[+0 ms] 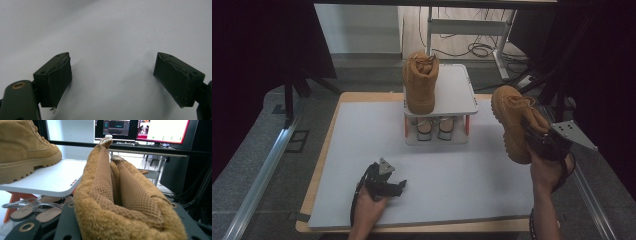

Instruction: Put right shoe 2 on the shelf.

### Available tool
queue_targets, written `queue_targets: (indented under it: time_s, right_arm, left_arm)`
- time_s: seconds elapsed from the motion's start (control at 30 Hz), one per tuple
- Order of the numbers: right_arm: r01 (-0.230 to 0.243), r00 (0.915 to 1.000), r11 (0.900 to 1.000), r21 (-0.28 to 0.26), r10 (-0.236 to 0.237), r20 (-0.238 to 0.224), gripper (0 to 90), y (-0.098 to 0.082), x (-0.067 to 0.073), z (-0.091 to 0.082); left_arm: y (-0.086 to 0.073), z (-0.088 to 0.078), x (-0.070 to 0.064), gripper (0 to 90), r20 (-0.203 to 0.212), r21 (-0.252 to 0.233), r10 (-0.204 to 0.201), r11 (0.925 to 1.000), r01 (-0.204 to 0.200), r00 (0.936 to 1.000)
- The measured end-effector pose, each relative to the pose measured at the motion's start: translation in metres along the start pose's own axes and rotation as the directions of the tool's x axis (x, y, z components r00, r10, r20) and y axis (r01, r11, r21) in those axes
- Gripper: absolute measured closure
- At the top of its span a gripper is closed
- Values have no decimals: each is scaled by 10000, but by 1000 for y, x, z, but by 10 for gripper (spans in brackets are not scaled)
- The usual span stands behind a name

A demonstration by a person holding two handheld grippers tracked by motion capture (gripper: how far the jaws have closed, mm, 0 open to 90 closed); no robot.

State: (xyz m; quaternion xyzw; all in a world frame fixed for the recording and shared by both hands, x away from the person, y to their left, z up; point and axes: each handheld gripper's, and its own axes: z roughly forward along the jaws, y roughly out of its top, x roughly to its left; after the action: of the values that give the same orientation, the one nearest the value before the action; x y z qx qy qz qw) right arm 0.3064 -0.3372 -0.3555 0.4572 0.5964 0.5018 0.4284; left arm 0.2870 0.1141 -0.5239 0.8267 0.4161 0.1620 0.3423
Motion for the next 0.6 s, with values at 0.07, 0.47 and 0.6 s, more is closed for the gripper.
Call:
queue_targets:
  time_s: [0.07,0.47,0.6]
  right_arm:
    - [-16,10000,10000,-29,16,-49,554,3,1,1]
    - [133,9997,9995,-288,-139,-206,555,22,10,8]
    - [199,9994,9993,-324,-207,-271,555,28,13,12]
  left_arm:
    - [0,0,0,146,0,-1,2,10000,-2,10000]
    - [0,0,0,146,-2,3,6,10000,-6,10000]
    - [0,0,0,147,-2,12,18,10000,-18,10000]
